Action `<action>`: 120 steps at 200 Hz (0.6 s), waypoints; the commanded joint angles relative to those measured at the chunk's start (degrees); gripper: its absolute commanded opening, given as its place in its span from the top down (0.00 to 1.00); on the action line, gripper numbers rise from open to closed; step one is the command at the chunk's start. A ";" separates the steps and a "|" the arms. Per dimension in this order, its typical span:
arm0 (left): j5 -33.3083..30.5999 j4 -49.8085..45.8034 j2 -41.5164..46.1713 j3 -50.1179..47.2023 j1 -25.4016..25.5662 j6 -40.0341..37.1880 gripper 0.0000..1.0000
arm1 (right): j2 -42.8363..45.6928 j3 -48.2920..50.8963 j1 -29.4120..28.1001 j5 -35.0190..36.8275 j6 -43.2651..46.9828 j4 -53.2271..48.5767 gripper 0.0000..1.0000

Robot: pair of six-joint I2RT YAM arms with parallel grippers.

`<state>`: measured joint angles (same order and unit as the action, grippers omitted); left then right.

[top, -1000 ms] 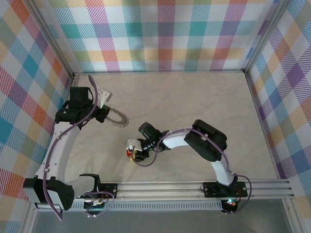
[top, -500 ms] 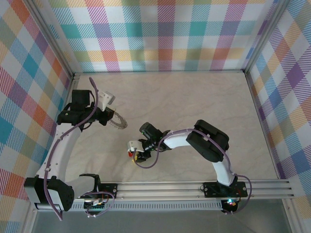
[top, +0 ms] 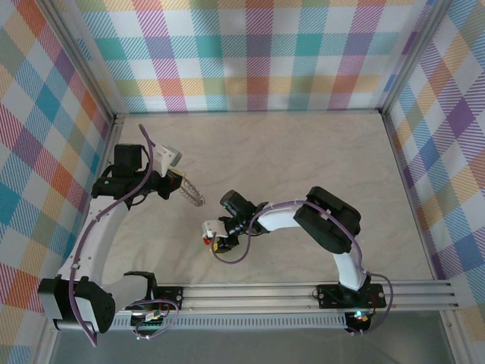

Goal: Put the keys on the keyring

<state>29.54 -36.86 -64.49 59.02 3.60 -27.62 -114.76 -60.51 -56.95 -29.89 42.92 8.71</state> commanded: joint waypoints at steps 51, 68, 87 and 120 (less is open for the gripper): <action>1.32 3.17 1.03 -0.58 1.60 1.10 1.00 | 3.59 2.47 0.22 3.59 0.99 2.27 0.53; 1.31 3.09 0.70 -0.57 1.87 1.08 1.00 | 4.28 3.11 0.19 4.44 3.13 1.50 0.52; 1.21 2.78 0.59 -0.58 2.11 0.90 1.00 | 4.85 3.45 0.20 5.09 4.52 0.87 0.53; -0.19 2.32 1.18 -0.55 2.53 -0.04 1.00 | 4.61 3.38 -0.09 4.80 5.18 1.47 0.57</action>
<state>29.34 -35.64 -64.49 58.63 5.58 -26.79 -111.11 -57.52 -56.97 -24.51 46.04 10.09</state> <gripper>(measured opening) 0.049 0.442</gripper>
